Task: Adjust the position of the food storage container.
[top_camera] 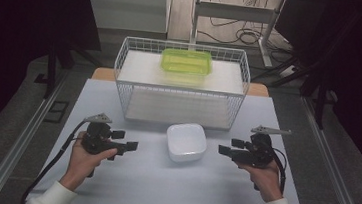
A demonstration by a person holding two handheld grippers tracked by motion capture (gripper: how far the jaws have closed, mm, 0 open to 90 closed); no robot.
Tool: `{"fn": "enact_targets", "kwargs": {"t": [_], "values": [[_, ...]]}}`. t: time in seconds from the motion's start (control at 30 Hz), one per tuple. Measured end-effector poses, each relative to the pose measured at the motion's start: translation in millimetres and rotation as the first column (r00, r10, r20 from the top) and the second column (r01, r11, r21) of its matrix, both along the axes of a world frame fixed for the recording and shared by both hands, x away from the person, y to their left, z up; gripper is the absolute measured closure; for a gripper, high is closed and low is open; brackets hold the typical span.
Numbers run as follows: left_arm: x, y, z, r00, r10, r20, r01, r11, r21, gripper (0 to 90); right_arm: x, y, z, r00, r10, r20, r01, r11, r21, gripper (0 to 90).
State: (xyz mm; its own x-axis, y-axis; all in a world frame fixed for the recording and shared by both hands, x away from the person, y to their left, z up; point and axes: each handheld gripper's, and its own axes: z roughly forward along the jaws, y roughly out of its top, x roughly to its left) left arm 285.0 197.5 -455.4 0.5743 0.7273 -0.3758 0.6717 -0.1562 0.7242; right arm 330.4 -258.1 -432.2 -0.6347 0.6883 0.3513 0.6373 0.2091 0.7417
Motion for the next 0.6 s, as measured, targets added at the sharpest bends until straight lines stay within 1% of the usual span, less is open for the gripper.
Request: {"fn": "enact_targets", "kwargs": {"t": [0.07,0.2,0.23,0.3,0.43,0.6], "values": [[0.1,-1.2,-1.8,1.0,-0.003,-0.004,0.003,0.9999,0.011,22.1,0.4,-0.5,-0.9,1.0,-0.003,-0.002,0.003,1.0,-0.005,26.1],[0.0,-2.3,-5.8,0.9998,-0.009,-0.017,0.009,0.9998,0.015,22.0,1.0,0.6,-2.5,1.0,-0.001,-0.007,0.0,1.0,-0.016,27.2],[0.0,-2.4,-6.7,0.9998,-0.009,-0.021,0.009,0.9999,0.013,22.0,1.1,1.0,-2.9,1.0,0.001,-0.006,-0.001,1.0,-0.018,27.5],[0.4,-2.1,-8.1,0.9995,-0.012,-0.031,0.011,0.9999,-0.006,22.1,1.1,1.9,-4.4,0.9999,0.005,-0.011,-0.005,1.0,-0.029,28.5],[1.1,-0.7,-8.5,0.9995,-0.006,-0.03,0.006,1.0,-0.002,22.1,2.2,3.7,-8.5,0.9998,0.01,-0.017,-0.011,0.999,-0.053,30.0],[1.3,1.1,-10.3,0.9992,-0.004,-0.04,0.004,0.9999,-0.01,22.3,3.6,5.3,-11.7,0.9996,0.019,-0.021,-0.021,0.998,-0.066,33.2]]}}
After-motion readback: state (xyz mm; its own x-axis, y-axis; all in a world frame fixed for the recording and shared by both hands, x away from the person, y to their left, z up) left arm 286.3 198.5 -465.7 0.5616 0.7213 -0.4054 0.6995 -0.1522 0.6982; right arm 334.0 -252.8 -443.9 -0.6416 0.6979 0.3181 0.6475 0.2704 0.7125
